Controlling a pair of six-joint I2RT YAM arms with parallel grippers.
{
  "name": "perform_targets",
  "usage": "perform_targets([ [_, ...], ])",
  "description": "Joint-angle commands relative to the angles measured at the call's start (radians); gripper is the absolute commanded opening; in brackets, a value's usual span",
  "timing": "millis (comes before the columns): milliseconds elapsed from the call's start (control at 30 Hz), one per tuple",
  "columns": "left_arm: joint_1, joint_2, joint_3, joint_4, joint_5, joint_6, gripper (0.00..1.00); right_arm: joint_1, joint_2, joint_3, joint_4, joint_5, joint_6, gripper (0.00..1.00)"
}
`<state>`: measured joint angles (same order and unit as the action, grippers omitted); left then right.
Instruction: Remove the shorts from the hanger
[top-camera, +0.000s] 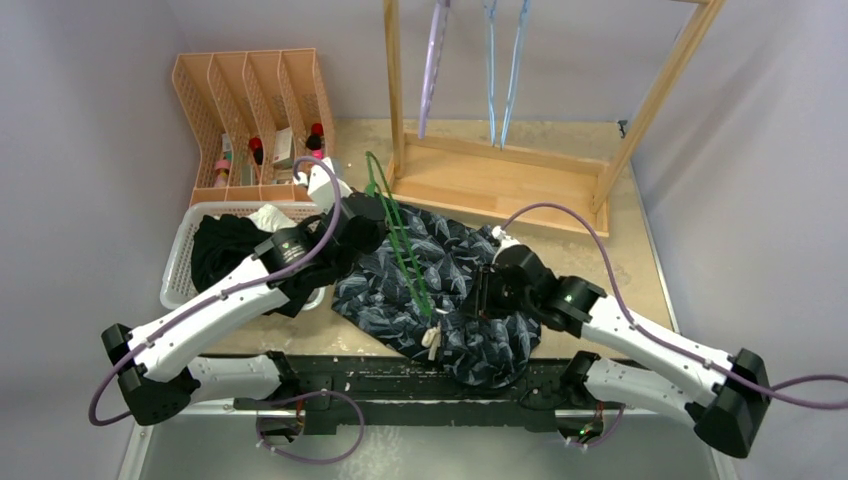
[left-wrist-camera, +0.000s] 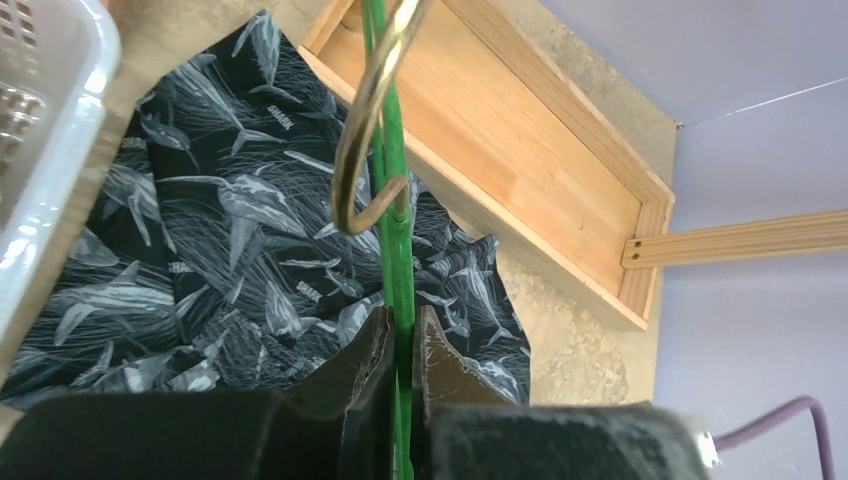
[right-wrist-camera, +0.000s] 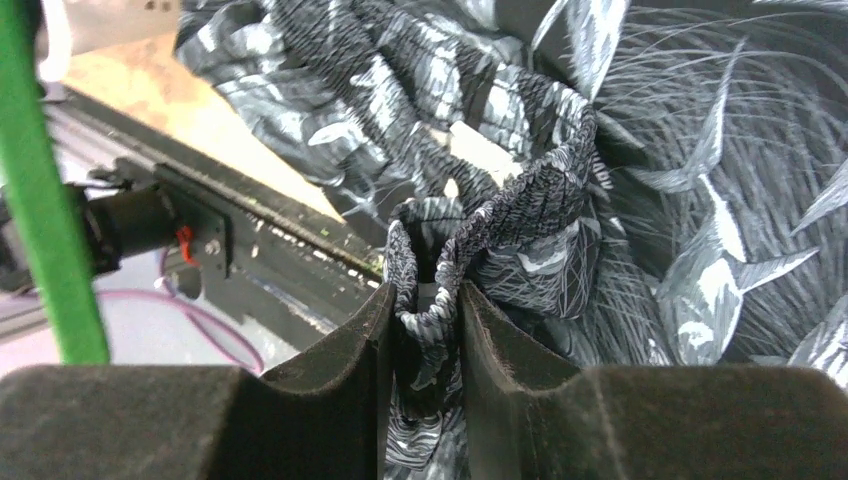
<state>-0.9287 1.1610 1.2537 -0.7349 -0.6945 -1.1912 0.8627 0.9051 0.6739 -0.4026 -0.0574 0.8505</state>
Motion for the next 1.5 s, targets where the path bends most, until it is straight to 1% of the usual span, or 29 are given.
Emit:
perform_targets([
  [0, 0.004, -0.05, 0.08, -0.051, -0.043, 0.027, 0.0, 0.001, 0.089, 0.122, -0.071, 0.168, -0.013, 0.3],
  [100, 0.004, -0.058, 0.076, -0.062, -0.011, 0.021, 0.0, 0.001, 0.157, 0.175, -0.158, 0.247, -0.03, 0.27],
  [200, 0.004, -0.08, 0.053, -0.068, 0.009, 0.001, 0.0, 0.001, 0.207, 0.227, -0.189, 0.321, -0.04, 0.18],
  [267, 0.004, -0.109, 0.031, -0.068, 0.012, -0.014, 0.0, 0.001, 0.231, 0.271, -0.185, 0.356, -0.036, 0.1],
  [300, 0.004, -0.122, 0.018, -0.068, 0.012, -0.018, 0.0, 0.001, 0.242, 0.284, -0.179, 0.375, -0.027, 0.07],
  [333, 0.004, -0.134, 0.01, -0.067, 0.012, -0.021, 0.0, 0.001, 0.251, 0.339, -0.164, 0.404, -0.027, 0.05],
  [400, 0.004, -0.154, 0.0, -0.08, 0.005, -0.03, 0.0, 0.001, 0.27, 0.406, -0.103, 0.379, -0.088, 0.01],
  [500, 0.004, -0.178, 0.009, -0.132, -0.029, -0.05, 0.0, 0.004, 0.31, 0.521, -0.048, 0.315, -0.14, 0.0],
  [600, 0.005, -0.221, 0.015, -0.188, -0.094, -0.102, 0.0, 0.023, 0.349, 0.631, -0.009, 0.313, -0.193, 0.0],
  [700, 0.005, -0.264, 0.0, -0.183, -0.119, -0.117, 0.0, 0.032, 0.397, 0.702, 0.018, 0.295, -0.273, 0.0],
  [733, 0.004, -0.269, 0.0, -0.18, -0.12, -0.117, 0.0, 0.033, 0.412, 0.698, 0.032, 0.293, -0.288, 0.02],
  [767, 0.004, -0.27, 0.002, -0.181, -0.12, -0.117, 0.0, 0.033, 0.432, 0.689, 0.018, 0.309, -0.283, 0.07],
  [800, 0.004, -0.266, 0.007, -0.186, -0.119, -0.119, 0.0, 0.032, 0.455, 0.691, -0.042, 0.34, -0.247, 0.17],
  [833, 0.004, -0.26, 0.01, -0.193, -0.119, -0.121, 0.0, 0.033, 0.48, 0.7, -0.134, 0.378, -0.186, 0.29],
  [900, 0.005, -0.249, 0.014, -0.202, -0.112, -0.124, 0.0, 0.047, 0.497, 0.68, -0.225, 0.397, -0.13, 0.41],
  [967, 0.004, -0.236, 0.007, -0.207, -0.108, -0.13, 0.0, 0.084, 0.452, 0.626, -0.221, 0.376, -0.128, 0.52],
  [1000, 0.004, -0.229, 0.002, -0.206, -0.104, -0.133, 0.0, 0.099, 0.409, 0.57, -0.18, 0.326, -0.158, 0.55],
  [1067, 0.005, -0.209, -0.009, -0.197, -0.099, -0.14, 0.0, 0.108, 0.29, 0.462, -0.046, 0.212, -0.221, 0.58],
  [1167, 0.004, -0.171, -0.012, -0.205, -0.109, -0.17, 0.0, 0.118, 0.128, 0.325, 0.066, 0.173, -0.219, 0.6],
  [1267, 0.004, -0.131, -0.005, -0.206, -0.126, -0.201, 0.0, 0.12, -0.005, 0.224, 0.164, 0.087, -0.271, 0.62],
  [1367, 0.005, -0.075, 0.023, -0.215, -0.138, -0.223, 0.0, 0.13, -0.063, 0.194, 0.205, 0.043, -0.325, 0.63],
  [1467, 0.004, -0.022, 0.051, -0.232, -0.152, -0.243, 0.0, 0.137, -0.047, 0.199, 0.239, 0.023, -0.385, 0.64],
])
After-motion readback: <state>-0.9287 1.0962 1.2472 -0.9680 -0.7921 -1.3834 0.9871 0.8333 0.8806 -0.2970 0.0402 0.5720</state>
